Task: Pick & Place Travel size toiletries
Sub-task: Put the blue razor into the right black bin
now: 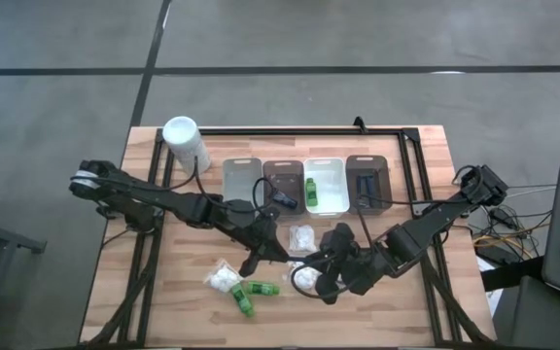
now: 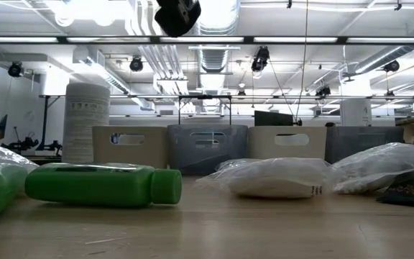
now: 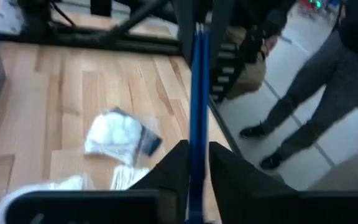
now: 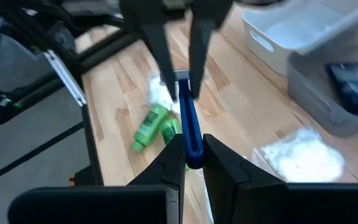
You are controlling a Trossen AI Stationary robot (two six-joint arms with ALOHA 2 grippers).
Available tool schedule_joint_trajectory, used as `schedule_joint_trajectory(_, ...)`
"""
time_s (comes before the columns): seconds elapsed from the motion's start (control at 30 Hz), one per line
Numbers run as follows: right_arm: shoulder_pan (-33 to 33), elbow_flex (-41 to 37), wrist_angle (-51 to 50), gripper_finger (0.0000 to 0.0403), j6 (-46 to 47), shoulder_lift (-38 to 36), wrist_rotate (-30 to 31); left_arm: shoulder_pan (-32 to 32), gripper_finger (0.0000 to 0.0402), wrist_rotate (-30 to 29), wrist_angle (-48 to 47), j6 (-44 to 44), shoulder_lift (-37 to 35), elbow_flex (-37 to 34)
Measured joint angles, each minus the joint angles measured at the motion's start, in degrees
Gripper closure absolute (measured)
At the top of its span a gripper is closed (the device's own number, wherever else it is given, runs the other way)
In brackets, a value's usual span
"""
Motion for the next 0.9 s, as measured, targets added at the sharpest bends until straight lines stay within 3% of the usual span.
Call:
schedule_joint_trajectory(0.17, -0.07, -0.11, -3.76, 0.0373, 3.51, 0.02, 0.03, 0.03, 0.0269, -0.01, 0.4, -1.49, -0.29, 0.44)
schedule_joint_trajectory(0.3, -0.02, -0.11, -7.93, 0.0373, 8.33, 0.02, 2.06, -0.02, 0.0207, -3.56, 0.16, -1.41, -0.3, 0.44)
schedule_joint_trajectory(0.5, 1.42, -0.09, -24.74, 0.0374, 30.19, 0.02, 9.21, 0.04, 0.0134, -5.25, -2.35, -1.03, -0.49, 0.44)
schedule_joint_trajectory(0.73, 5.03, -0.64, -53.83, 0.0374, 68.57, 0.02, 10.35, 0.99, 0.012, -5.32, -11.43, 2.08, -2.65, 0.44)
schedule_joint_trajectory(0.9, 2.56, -4.96, -54.1, 0.0374, 71.11, -4.05, 8.08, 4.2, 0.0132, -3.88, -16.71, 4.98, -5.61, 0.11)
